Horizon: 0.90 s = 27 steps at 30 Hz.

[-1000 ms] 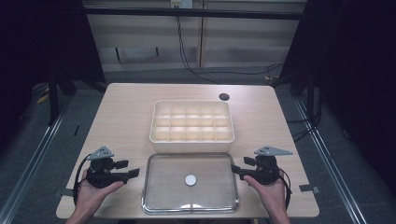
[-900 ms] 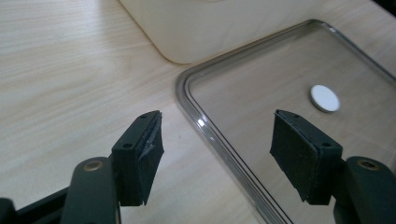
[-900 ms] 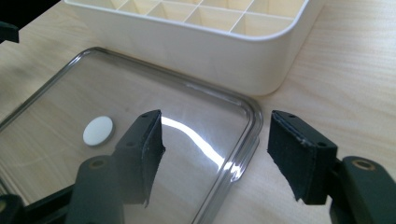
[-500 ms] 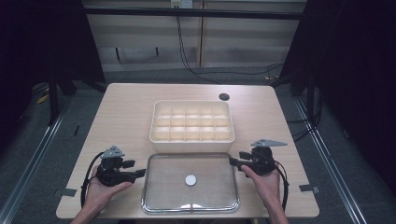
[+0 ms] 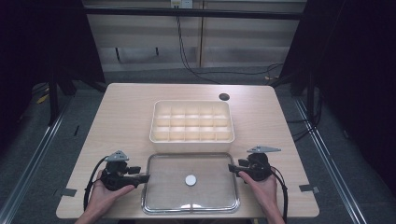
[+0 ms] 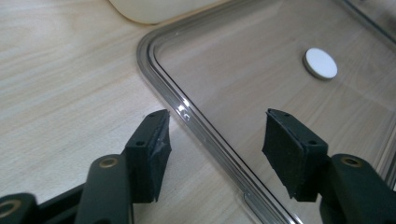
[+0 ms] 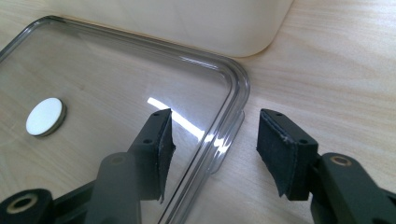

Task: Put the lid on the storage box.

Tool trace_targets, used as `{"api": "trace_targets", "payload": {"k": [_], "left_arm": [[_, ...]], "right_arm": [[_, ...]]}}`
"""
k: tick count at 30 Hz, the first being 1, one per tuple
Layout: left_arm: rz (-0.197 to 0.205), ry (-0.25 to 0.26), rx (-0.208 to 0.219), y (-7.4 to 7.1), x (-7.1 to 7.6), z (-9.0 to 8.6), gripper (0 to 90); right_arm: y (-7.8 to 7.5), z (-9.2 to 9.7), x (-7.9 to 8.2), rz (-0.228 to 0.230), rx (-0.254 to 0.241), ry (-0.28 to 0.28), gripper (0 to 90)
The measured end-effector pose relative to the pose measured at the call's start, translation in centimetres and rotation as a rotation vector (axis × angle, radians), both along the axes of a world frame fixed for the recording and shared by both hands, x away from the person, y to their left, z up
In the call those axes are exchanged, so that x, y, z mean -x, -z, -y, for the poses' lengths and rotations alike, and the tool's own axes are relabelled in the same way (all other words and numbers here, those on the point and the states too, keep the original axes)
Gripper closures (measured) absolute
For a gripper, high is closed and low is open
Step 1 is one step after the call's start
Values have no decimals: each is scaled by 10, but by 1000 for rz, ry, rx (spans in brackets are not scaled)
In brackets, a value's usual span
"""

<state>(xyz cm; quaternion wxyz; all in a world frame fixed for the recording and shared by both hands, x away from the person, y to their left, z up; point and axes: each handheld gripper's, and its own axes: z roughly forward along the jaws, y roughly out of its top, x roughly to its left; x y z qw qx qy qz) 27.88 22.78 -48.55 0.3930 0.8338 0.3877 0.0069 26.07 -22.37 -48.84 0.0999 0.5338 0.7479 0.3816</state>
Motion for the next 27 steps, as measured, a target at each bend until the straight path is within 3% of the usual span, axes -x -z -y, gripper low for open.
{"api": "trace_targets", "payload": {"k": [3, 10, 16, 22, 27], "left_arm": [[-6, 6, 0, 2, -1, 2, 480], [-21, 12, -32, 7, -3, 7, 493], [-22, 17, -22, 8, -4, 8, 497], [-26, 30, -15, 9, -3, 11, 519], [-24, 31, -18, 9, -2, 11, 530]], "right_arm": [[2, 0, -1, 8, 7, 3, 470], [4, -8, -1, 9, 66, 4, 492], [9, -14, -2, 9, 102, -10, 492], [9, -17, -3, 16, 97, -17, 492], [10, -16, -2, -2, 55, 8, 490]]}}
